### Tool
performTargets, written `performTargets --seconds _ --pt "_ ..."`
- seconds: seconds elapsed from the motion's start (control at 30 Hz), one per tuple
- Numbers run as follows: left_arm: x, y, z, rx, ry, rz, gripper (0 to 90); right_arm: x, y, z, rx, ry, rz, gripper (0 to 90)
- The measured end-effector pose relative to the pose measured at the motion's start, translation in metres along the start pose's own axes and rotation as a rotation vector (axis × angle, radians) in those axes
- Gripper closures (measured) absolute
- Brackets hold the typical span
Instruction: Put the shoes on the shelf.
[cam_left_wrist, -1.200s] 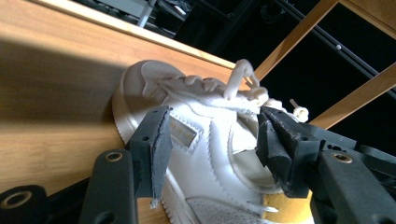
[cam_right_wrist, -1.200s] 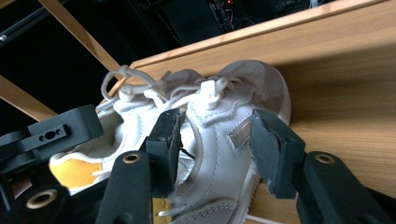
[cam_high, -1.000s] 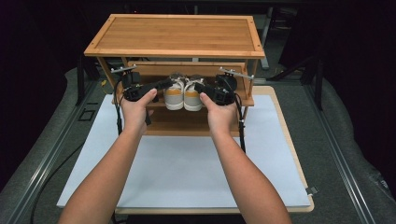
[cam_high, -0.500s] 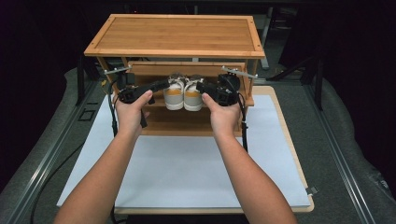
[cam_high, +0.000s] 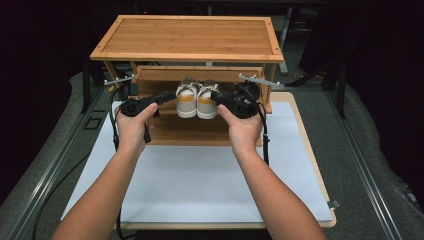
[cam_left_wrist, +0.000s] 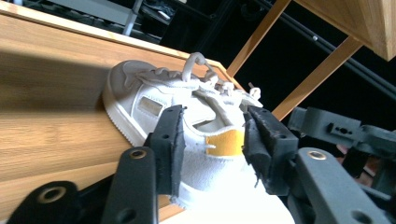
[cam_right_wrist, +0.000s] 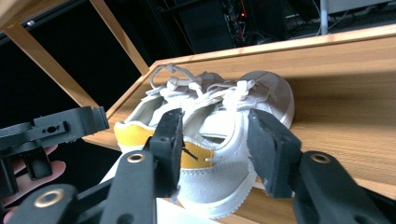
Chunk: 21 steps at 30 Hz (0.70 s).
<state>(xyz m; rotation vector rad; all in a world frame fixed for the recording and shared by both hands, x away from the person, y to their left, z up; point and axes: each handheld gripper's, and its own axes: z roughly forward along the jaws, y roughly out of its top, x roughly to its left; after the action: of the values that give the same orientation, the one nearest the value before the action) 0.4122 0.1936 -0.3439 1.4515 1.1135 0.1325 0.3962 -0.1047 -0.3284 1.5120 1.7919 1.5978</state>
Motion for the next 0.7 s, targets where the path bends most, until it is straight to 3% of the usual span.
performTargets --seconds 0.1,0.27,0.5,0.7 --pt "0.002 -0.001 -0.003 -0.008 0.003 0.006 63.6 -0.004 -0.002 -0.006 -0.021 -0.003 0.007 63.7" --pt "0.009 -0.003 -0.004 -0.008 0.019 0.01 72.0 -0.014 -0.005 -0.007 -0.01 -0.006 0.015 71.9" --pt "0.018 -0.009 0.004 0.02 0.052 0.029 83.4 -0.03 -0.011 0.003 0.01 -0.008 0.02 86.0" --pt "0.024 -0.012 0.016 0.052 0.075 0.054 89.4 -0.039 -0.016 0.012 0.034 -0.002 0.006 90.0"
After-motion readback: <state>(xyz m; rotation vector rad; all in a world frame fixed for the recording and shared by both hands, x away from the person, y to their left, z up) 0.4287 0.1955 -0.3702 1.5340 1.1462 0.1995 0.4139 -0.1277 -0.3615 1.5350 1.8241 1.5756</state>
